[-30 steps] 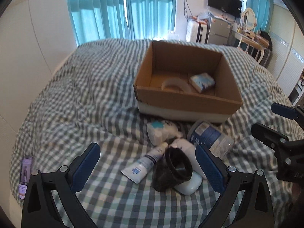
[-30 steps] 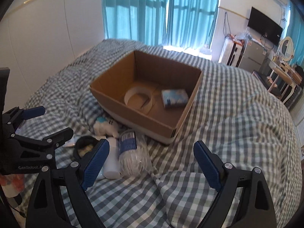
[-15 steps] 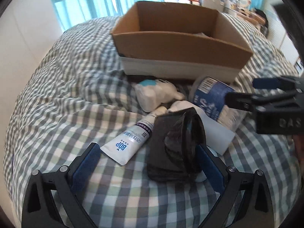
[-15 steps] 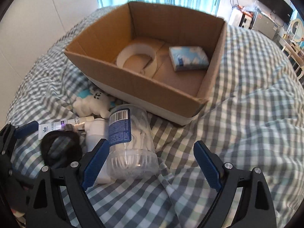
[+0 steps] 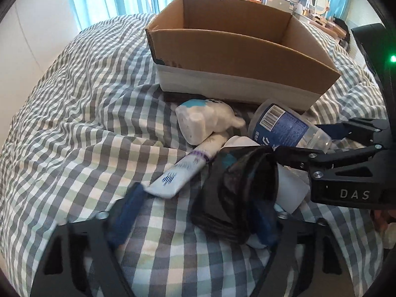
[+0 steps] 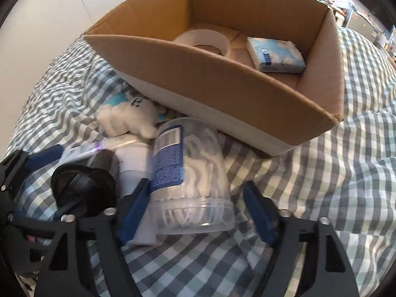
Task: Organize objects
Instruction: 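Grasp the black round object with the left gripper while the right gripper grasps the clear floss jar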
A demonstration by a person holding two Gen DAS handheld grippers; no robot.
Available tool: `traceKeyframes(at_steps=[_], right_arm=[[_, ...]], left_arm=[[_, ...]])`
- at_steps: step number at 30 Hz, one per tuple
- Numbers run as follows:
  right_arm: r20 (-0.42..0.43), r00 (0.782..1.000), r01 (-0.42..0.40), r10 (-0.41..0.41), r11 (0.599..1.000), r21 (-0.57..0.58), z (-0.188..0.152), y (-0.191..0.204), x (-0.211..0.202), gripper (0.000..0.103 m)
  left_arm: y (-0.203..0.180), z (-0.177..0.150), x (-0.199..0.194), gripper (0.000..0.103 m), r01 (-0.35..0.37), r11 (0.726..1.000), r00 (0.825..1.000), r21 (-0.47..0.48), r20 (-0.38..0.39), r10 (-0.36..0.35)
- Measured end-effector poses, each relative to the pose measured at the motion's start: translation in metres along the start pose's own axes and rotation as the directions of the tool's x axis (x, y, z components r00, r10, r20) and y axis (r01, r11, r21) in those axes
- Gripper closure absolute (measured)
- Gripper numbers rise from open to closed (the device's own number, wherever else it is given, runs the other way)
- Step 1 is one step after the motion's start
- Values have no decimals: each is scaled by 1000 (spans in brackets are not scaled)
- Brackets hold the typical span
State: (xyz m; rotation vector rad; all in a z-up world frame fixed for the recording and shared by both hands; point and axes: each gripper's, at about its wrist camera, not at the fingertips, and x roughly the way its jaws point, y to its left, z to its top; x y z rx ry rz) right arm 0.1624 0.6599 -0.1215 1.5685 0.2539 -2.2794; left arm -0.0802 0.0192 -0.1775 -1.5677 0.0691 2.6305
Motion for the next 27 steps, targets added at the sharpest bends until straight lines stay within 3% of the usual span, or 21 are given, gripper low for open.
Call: traceKeyframes(at_steps=[5,7,9,13,27], right_arm=[[18,999,34,-34,999,-21,-4,6,-7,40],[30,999,45,-45,999,-18,-7,7,-13,40],[44,998,52,-52,999,-15,-12,6,-18,40],[83,994,77,-76,997,-14,-19,9,-37,40],[234,967,118,-104,992,-46,-29,30,-113,40]], left_arm=[[-1,-4,-8,61,26,1000,1000,1,13,-26],[0,-6,-11,81,39,999,999,5,13,-39],[-1,-8,-15,87,52,998,999,19,10,-52],[-5,-11,-24,92,44,998,999,40,14,-45],[2,0,-88,92,7,999,993,45,118,-12]])
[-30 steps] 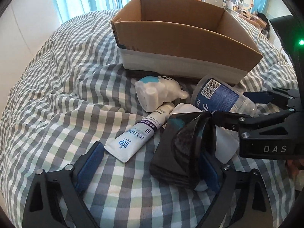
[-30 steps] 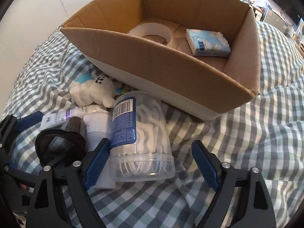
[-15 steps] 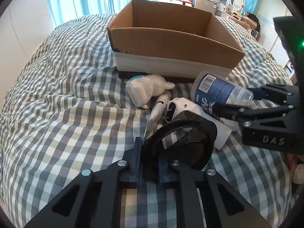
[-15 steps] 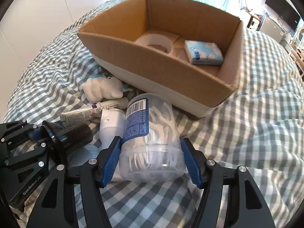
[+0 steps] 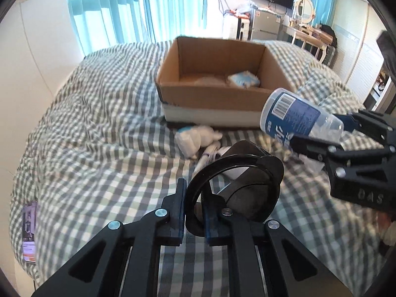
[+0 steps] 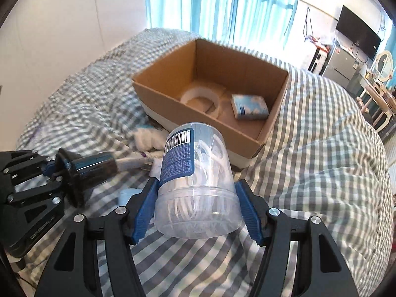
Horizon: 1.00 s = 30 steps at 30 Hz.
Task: Organize objects
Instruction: 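Grasp the black round object with the left gripper while the right gripper grasps the clear floss jar, then carry the black object and clear jar into the box and release both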
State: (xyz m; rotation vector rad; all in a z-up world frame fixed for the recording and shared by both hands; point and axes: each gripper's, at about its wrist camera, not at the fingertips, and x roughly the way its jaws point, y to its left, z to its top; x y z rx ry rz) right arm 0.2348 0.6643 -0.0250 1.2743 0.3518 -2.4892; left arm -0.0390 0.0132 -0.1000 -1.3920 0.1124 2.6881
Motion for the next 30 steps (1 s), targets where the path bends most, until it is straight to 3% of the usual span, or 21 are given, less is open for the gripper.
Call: traceKeyframes(at_steps=[9,12,15,18,22,25,30], right_arm=[[123,992,-4,4,1000,-1,16,9,-69,40],[174,985,7,-5,1000,-7,26,9,-92,40],[221,975,-35,32,999,8,39,5,-111,40],[268,963,-12,11,1000,2,57,4,-125,40],[299,954,5,-11,1000,22,84,-5,-125,40],[300,953,27,-40,998,49,105,-18,-113,40],[262,963,40,-64,995,95,133,-41,-66,40]], left_arm=[[-4,39,-52,92,2,1000,992,20,122,-5],[-8,55,-66,92,4,999,987,39,159,-10],[-11,74,-76,92,0,999,982,54,190,-11],[-10,97,-79,92,10,998,977,59,212,-22],[-10,135,-69,92,-37,997,971,72,240,19],[-6,162,-49,92,-6,998,976,63,217,-8],[1,193,5,92,-12,998,986,69,164,1]])
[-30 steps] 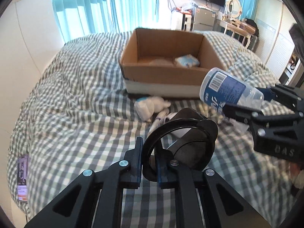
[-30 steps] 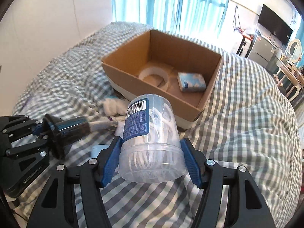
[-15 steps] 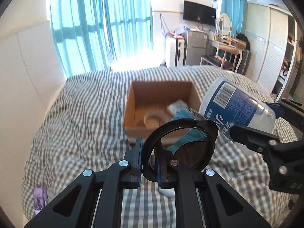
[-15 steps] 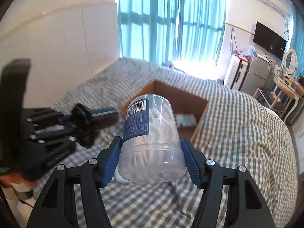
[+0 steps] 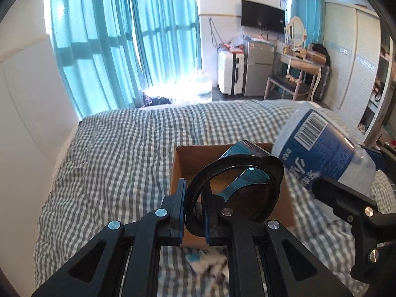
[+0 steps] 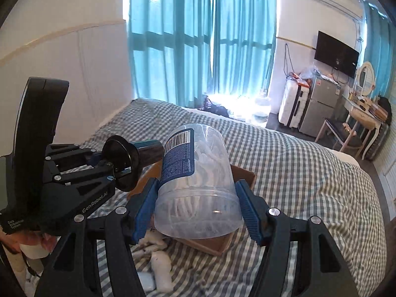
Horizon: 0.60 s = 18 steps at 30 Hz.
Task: Organize objects
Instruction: 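Carry the black object and clear jar into the box and release both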
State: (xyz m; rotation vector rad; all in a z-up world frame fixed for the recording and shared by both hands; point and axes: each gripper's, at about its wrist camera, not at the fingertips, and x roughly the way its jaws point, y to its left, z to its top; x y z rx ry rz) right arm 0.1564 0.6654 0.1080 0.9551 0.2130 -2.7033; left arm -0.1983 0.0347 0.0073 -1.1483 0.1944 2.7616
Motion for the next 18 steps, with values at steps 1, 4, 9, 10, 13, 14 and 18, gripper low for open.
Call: traceKeyframes(at_steps=[1,4,9,10,13,14,18], right_arm=[[-11,1000,16,-16,1000,2,1,-3,13,40],[-65,997,32,-31,999,27,1,-16,60,40],[-149,989,32,-20,996,78,-12,-36,126,40],[-167,986,32,-19,997,77,-15,-39,139,40],[-200,980,23,-5,996,88,-25,-45,164,40],[-205,979,22,-2,995,93,-27,-47,168,40],[-218,976,20,2,995,99,-39,-50,181,40]], left_arm=[[2,2,13,92,1,1000,1000,0,-17,-1],[4,0,53,92,1,1000,998,8,-61,-1],[-2,-11,106,92,-2,999,995,49,-100,6],[-4,-14,117,92,-3,998,994,66,-105,10],[-3,-21,140,92,10,996,991,87,-133,1],[-4,-24,146,92,17,996,990,91,-144,-4],[-4,-30,160,92,35,993,990,109,-142,-20]])
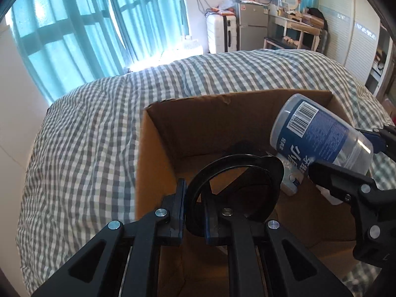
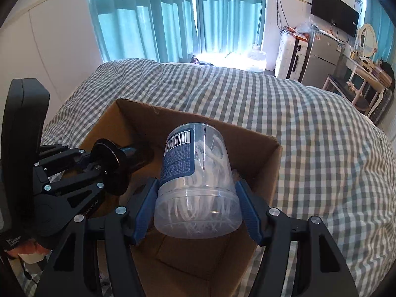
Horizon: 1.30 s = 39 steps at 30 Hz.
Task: Organize objects
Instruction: 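Carry the black object and clear jar into the box and release both, then grasp the white plastic device with the right gripper while the left gripper grasps the toothpaste tube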
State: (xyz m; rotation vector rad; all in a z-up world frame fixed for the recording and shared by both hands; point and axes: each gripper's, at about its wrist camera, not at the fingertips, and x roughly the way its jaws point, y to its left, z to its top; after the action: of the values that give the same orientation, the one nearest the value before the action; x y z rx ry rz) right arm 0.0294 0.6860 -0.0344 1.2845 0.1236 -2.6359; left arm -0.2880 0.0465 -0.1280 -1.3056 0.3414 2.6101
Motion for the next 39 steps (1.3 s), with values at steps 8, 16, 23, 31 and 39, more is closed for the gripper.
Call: traceKeyframes(at_steps=[8,16,23,31,39], right_arm=[[3,1000,-19,19,999,35,-8,-1,0,40],[172,984,-54,41,996,75,8,-7,-90,27],[259,966,-15,18,1000,-13,-6,11,-181,26],[257,963,-56,76,995,-84,-43,20,-219,26],[93,987,-121,129,989,-89,-90,27,-145,26]], left_arm=[[-11,1,-6,87,57,996,998,63,26,-59],[-20,-2,-76,11,83,995,993,50,84,-87],[-21,-9,-155,7,-19,999,988,48,157,11],[2,-72,-191,5,-100,994,985,-54,139,106],[7,-134,-152,5,-74,983,995,-167,46,83]])
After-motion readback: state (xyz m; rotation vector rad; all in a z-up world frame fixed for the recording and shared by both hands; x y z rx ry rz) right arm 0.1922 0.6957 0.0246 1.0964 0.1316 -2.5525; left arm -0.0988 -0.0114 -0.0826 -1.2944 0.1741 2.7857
